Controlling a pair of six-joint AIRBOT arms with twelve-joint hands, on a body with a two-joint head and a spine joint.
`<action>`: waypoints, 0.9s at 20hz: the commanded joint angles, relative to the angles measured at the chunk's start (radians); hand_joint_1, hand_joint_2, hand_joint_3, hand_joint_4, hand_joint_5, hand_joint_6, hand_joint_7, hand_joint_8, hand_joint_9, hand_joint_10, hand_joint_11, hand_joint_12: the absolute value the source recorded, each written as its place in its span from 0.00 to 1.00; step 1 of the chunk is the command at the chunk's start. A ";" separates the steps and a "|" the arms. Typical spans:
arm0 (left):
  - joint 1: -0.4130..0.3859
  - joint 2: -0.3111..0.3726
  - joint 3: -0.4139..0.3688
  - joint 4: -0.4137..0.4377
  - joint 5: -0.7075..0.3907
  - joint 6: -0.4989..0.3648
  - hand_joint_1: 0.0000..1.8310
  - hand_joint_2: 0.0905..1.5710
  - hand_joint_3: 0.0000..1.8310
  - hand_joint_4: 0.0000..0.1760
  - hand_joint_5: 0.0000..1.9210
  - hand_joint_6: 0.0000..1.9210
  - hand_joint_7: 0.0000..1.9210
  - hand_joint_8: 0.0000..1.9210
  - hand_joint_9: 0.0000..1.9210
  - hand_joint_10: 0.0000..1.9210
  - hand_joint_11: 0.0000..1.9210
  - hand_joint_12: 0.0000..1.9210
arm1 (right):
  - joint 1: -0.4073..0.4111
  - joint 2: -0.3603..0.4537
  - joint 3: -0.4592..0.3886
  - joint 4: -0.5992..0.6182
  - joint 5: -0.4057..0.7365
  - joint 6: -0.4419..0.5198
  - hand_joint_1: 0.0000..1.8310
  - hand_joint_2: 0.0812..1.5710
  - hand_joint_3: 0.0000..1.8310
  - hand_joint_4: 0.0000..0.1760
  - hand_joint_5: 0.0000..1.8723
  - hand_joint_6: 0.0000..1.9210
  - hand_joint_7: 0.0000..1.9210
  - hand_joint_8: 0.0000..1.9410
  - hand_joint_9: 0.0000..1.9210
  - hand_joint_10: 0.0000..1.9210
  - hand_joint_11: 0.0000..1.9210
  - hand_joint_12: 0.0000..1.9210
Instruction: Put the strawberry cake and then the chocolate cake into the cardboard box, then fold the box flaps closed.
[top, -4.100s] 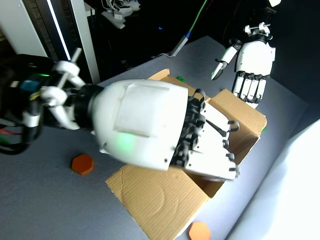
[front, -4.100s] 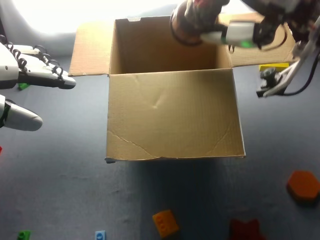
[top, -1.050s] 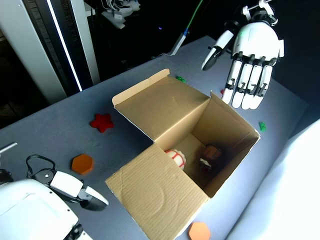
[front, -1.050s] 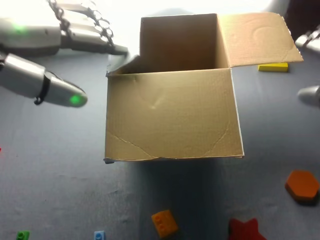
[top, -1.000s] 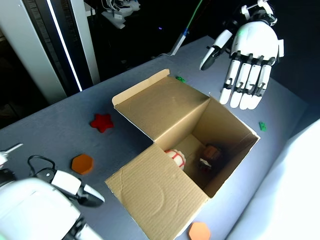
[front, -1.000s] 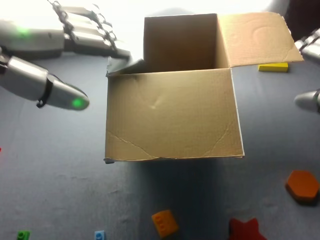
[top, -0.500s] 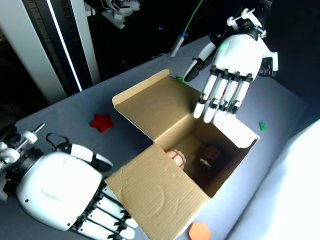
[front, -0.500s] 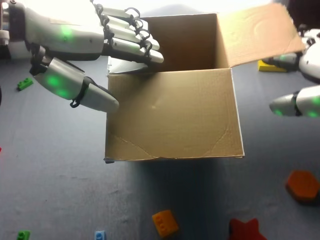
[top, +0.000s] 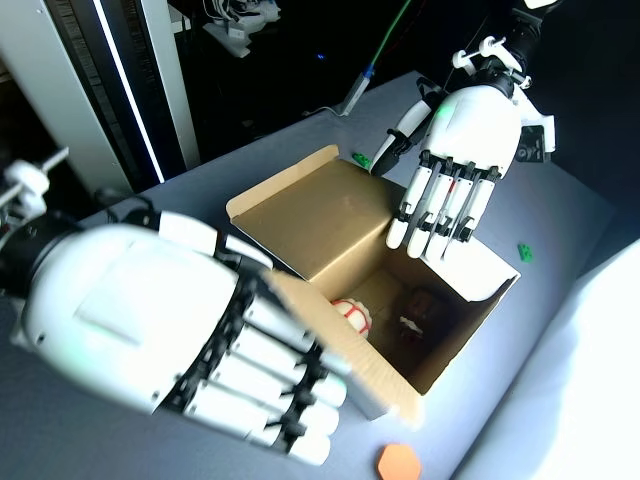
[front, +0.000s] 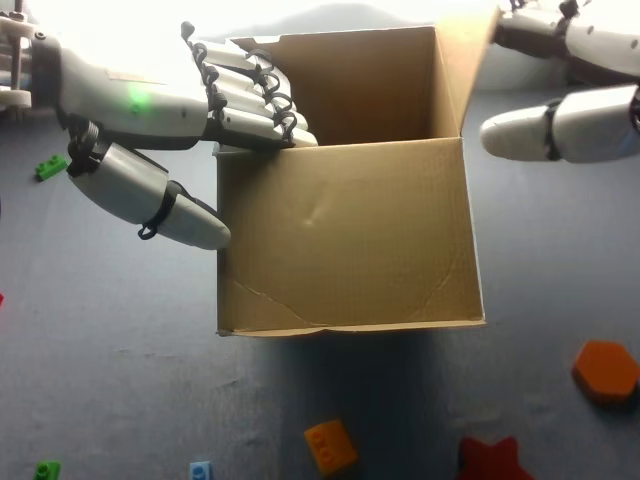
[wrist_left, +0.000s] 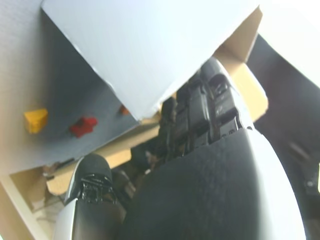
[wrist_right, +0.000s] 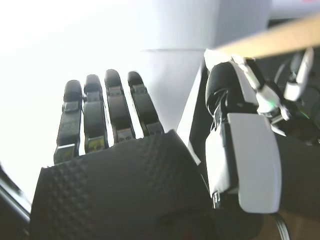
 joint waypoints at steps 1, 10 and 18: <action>-0.001 0.003 0.005 -0.058 -0.011 0.004 0.00 0.75 0.00 0.07 0.07 0.00 0.09 0.00 0.10 0.00 0.00 0.35 | 0.026 0.015 -0.003 -0.014 0.084 0.008 0.00 0.75 0.00 0.00 0.04 0.00 0.06 0.00 0.05 0.00 0.00 0.17; -0.007 0.001 0.038 -0.060 -0.011 -0.012 0.00 0.74 0.00 0.03 0.08 0.00 0.11 0.00 0.11 0.00 0.00 0.38 | 0.054 0.009 -0.015 -0.182 0.130 0.179 0.00 0.75 0.00 0.00 0.04 0.00 0.05 0.00 0.05 0.00 0.00 0.13; -0.106 0.028 0.115 -0.061 -0.017 -0.041 0.00 0.74 0.00 0.08 0.06 0.00 0.09 0.00 0.10 0.00 0.00 0.37 | 0.012 0.003 -0.027 -0.437 0.188 0.394 0.00 0.76 0.00 0.00 0.04 0.00 0.05 0.00 0.04 0.00 0.00 0.14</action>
